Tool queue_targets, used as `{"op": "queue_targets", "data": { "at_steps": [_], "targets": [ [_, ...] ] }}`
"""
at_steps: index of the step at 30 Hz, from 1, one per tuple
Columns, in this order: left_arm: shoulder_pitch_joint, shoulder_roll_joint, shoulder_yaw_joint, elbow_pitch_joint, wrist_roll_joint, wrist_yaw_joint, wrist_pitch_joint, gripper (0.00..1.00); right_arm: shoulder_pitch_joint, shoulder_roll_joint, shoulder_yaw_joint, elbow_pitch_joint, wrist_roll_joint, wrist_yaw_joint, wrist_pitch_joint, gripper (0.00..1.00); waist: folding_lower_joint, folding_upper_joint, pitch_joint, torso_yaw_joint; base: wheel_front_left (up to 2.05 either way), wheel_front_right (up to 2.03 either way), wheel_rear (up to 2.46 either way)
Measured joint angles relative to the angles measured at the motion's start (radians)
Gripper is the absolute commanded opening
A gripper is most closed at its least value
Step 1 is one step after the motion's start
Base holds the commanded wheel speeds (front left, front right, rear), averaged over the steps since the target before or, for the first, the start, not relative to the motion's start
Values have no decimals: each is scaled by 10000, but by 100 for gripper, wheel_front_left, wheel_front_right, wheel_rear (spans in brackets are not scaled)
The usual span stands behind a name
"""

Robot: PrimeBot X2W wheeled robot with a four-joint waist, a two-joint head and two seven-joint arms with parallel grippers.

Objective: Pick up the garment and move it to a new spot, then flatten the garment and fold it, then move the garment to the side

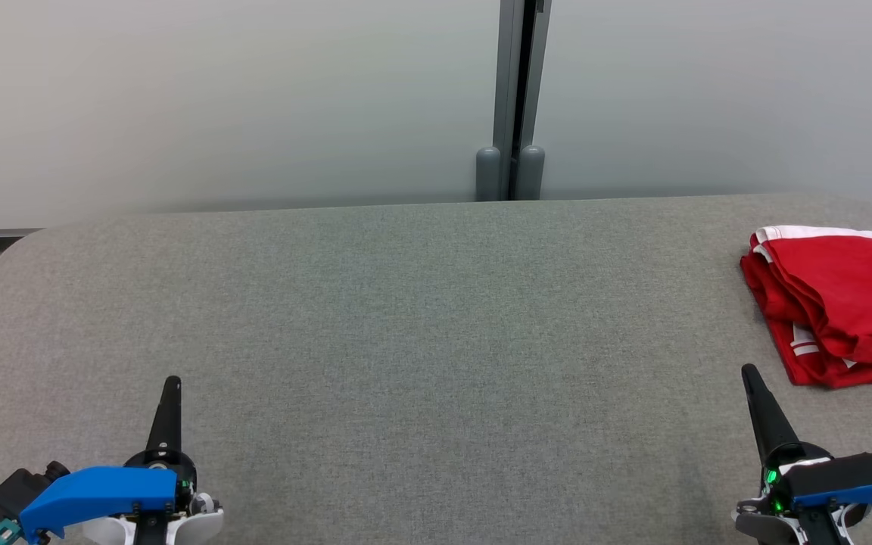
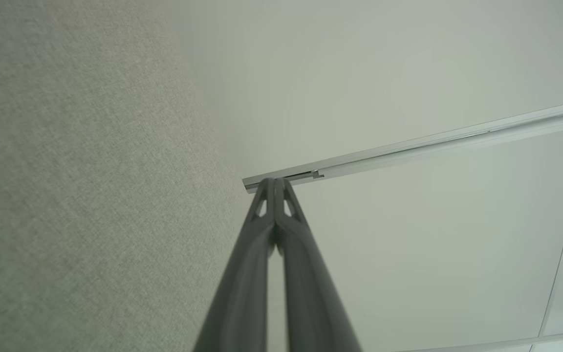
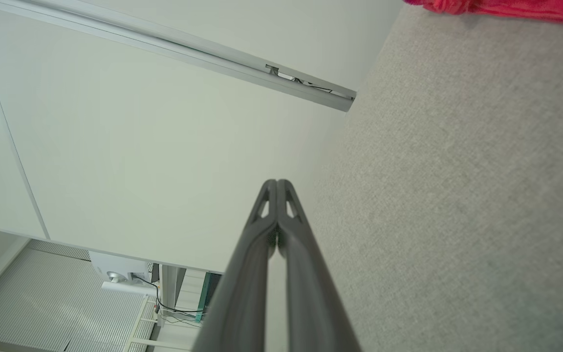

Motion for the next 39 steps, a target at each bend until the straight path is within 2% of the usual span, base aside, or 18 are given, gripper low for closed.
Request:
{"op": "queue_targets", "data": {
  "at_steps": [39],
  "targets": [
    [-247, -230, 606, -385, -2428, -21, 765, 0, -327, -8, -67, 121, 2968, 0, 238, 0, -2, 0, 52, -12, 0, 0, 0]
  ]
}}
